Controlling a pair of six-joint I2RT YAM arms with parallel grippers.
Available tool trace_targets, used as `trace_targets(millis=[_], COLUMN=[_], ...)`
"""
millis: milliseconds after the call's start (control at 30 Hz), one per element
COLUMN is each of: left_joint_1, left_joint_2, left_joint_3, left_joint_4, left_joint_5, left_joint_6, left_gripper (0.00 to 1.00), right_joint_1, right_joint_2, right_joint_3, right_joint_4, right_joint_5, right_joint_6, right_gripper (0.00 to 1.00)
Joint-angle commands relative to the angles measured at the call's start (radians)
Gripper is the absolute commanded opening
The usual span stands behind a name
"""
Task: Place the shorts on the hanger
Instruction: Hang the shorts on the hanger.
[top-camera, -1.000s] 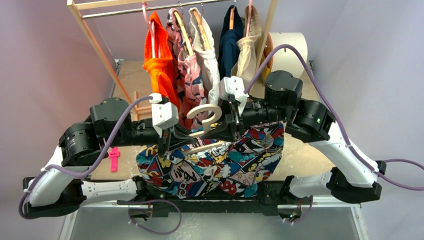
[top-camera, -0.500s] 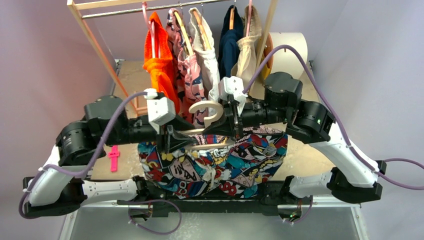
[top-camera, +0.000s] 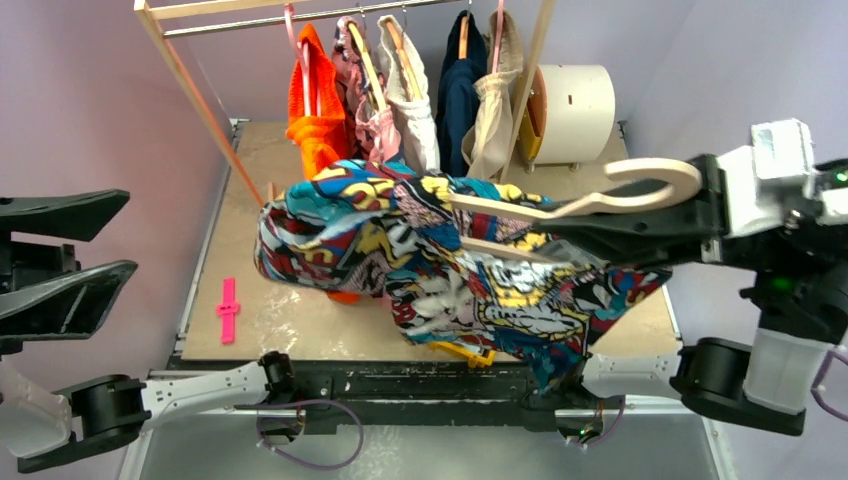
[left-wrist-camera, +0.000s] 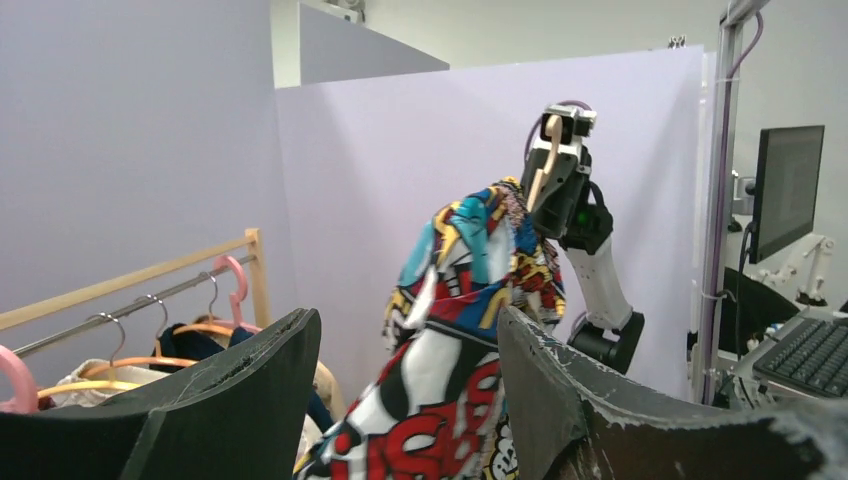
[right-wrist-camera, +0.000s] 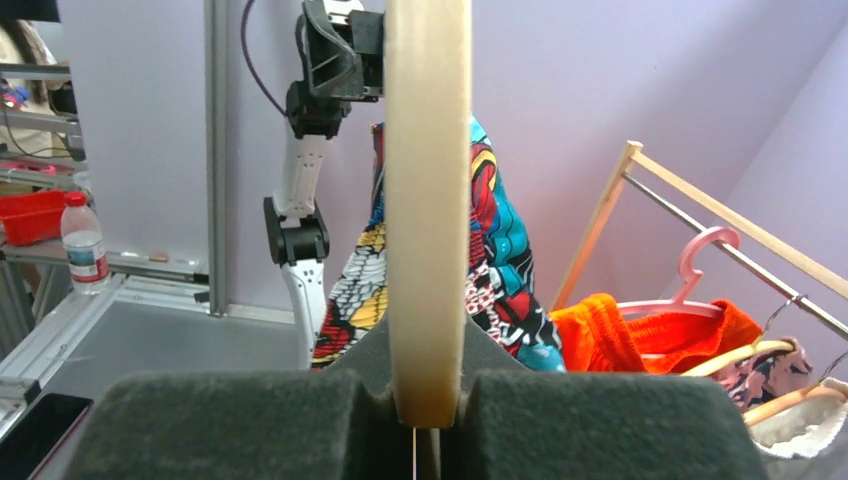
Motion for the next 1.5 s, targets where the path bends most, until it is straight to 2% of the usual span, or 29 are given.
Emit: trace_targets(millis=[0, 100, 167, 267, 367, 467, 600, 767, 900, 1133, 1267, 1467], left_joint_1=[0.002, 0.002, 0.002, 0.002, 0.002, 0.002, 0.002, 0.002, 0.002, 0.002, 0.002, 0.002], left_joint_2=[0.034, 0.027, 0.03, 0.041, 0.045, 0.028, -0.014, -0.065, -0.098, -0.115, -0.117, -0.086], left_joint_3=[-0.053, -0.05, -0.036, -0.02, -0.021, -0.039, -0.09, -0.148, -0.187, -0.195, -0.206, -0.261], left_joint_4=[-0.004, 0.002, 0.002, -0.006, -0.018, -0.026, -0.019, -0.003, 0.02, 0.018, 0.025, 0.004], left_joint_5=[-0.044, -0.051, -0.056, -0.062, -0.07, -0.094, -0.166, -0.273, -0.337, -0.415, -0.443, -0.475], left_joint_6=[-0.006, 0.0, 0.005, 0.013, 0.016, 0.018, 0.017, 0.012, 0.004, -0.02, -0.044, -0.146], left_gripper=[0.65, 0.65, 0.65, 0.65, 0.65, 0.65, 0.65, 0.65, 0.64, 0.64, 0.63, 0.62], right_joint_1=[0.001, 0.001, 0.001, 0.001, 0.001, 0.001, 0.001, 0.013, 0.089, 0.109, 0.113, 0.114], right_joint_2=[0.036, 0.049, 0.056, 0.065, 0.044, 0.087, 0.102, 0.166, 0.227, 0.298, 0.323, 0.312], right_joint_3=[-0.107, -0.117, -0.049, 0.052, 0.003, -0.014, -0.095, -0.105, -0.087, -0.076, -0.064, -0.066], right_joint_4=[0.004, -0.02, -0.012, 0.042, 0.095, 0.038, 0.084, 0.115, 0.13, 0.201, 0.216, 0.149], right_joint_5=[0.003, 0.03, 0.044, -0.028, -0.01, 0.045, 0.019, 0.003, 0.129, 0.355, 0.395, 0.488], right_joint_6=[0.001, -0.01, -0.009, 0.014, 0.017, -0.004, 0.021, 0.06, 0.062, 0.121, 0.138, 0.141], right_gripper=[0.0, 0.0, 0.0, 0.0, 0.0, 0.0, 0.0, 0.0, 0.0, 0.0, 0.0, 0.0])
